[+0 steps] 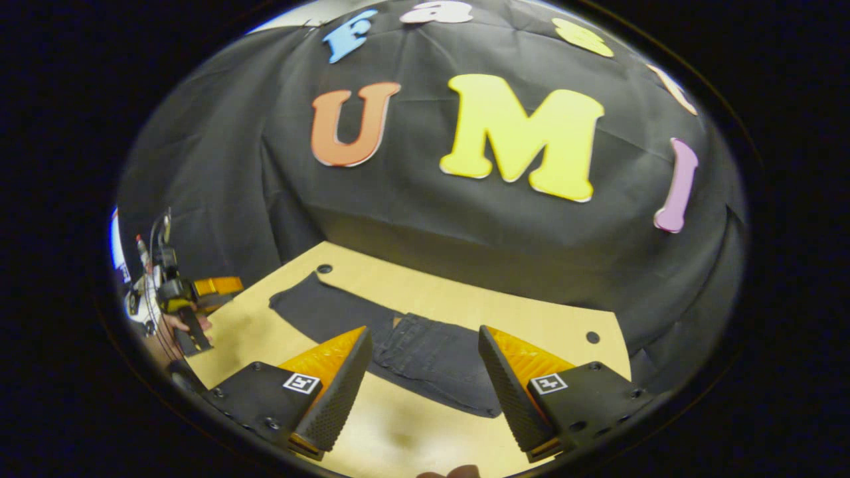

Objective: Grasp the waist and the cuffs of the jeans and fold them to make the two legs overlap; first hold the waist and fold one-third of the jeans toward the cuffs, then hold the cuffs and fold the remaining one-third in the same direction to finish folding.

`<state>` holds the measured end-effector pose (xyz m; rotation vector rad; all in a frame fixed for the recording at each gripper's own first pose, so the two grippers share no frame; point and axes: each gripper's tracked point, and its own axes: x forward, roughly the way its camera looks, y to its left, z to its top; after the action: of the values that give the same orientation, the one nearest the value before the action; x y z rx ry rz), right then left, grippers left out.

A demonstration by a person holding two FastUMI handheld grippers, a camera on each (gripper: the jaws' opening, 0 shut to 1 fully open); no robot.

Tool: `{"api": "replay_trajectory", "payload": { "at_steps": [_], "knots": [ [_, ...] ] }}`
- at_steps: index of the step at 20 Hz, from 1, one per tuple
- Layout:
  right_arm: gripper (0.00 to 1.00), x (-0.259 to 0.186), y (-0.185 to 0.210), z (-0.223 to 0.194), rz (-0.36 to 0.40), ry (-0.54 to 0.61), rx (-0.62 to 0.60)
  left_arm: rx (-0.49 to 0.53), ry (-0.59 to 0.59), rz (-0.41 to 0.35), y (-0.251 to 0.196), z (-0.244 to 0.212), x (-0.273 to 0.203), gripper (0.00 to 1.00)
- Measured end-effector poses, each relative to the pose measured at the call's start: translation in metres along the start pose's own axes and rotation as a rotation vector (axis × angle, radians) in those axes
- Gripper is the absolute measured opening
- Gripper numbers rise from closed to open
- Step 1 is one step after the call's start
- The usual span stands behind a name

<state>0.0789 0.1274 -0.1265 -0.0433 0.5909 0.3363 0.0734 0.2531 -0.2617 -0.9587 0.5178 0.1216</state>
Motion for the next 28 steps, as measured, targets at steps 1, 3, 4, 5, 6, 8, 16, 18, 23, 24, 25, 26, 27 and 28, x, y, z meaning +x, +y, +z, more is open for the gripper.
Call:
{"api": "replay_trajectory", "payload": {
  "at_steps": [1,3,4,5,6,8,16,18,23,24,25,26,27,28],
  "knots": [
    [0.99,-0.005,-0.013,0.005,-0.022,-0.011,0.013,-0.110,0.026,-0.017,0.003,-0.005,0.005,0.99],
    [0.99,-0.018,-0.036,0.010,-0.063,-0.018,0.013,-0.264,0.055,-0.014,0.016,-0.012,0.021,0.98],
    [0.99,-0.022,-0.044,0.009,-0.076,-0.013,0.015,-0.318,0.055,0.001,0.024,-0.012,0.031,0.98],
    [0.99,-0.025,-0.051,0.006,-0.088,-0.006,0.020,-0.365,0.050,0.009,0.029,-0.010,0.036,0.98],
    [0.99,-0.027,-0.059,0.003,-0.104,0.000,0.027,-0.395,0.047,0.016,0.030,-0.009,0.042,0.98],
    [0.99,-0.028,-0.073,-0.004,-0.128,0.020,0.041,-0.412,0.061,0.054,0.039,-0.014,0.053,0.98],
    [0.99,-0.030,-0.099,-0.011,-0.153,0.056,0.079,-0.448,0.078,0.055,0.035,-0.013,0.092,1.00],
    [0.98,-0.033,-0.102,-0.013,-0.149,0.068,0.108,-0.443,0.074,0.024,0.030,-0.011,0.102,0.95],
    [0.99,-0.039,-0.116,-0.018,-0.193,0.082,0.136,-0.447,0.045,-0.005,0.030,-0.012,0.123,0.84],
    [0.99,-0.042,-0.121,-0.022,-0.198,0.086,0.142,-0.440,0.048,0.000,0.031,-0.015,0.128,0.59],
    [0.99,-0.048,-0.126,-0.023,-0.200,0.088,0.153,-0.441,0.047,0.011,0.033,-0.014,0.130,0.51],
    [0.99,-0.049,-0.126,-0.024,-0.202,0.089,0.161,-0.440,0.049,0.039,0.038,-0.017,0.131,0.28],
    [0.99,-0.048,-0.126,-0.026,-0.204,0.092,0.168,-0.443,0.052,0.058,0.041,-0.019,0.132,0.20],
    [0.99,-0.049,-0.125,-0.028,-0.204,0.091,0.172,-0.441,0.047,0.057,0.037,-0.016,0.135,0.13]
  ]
}}
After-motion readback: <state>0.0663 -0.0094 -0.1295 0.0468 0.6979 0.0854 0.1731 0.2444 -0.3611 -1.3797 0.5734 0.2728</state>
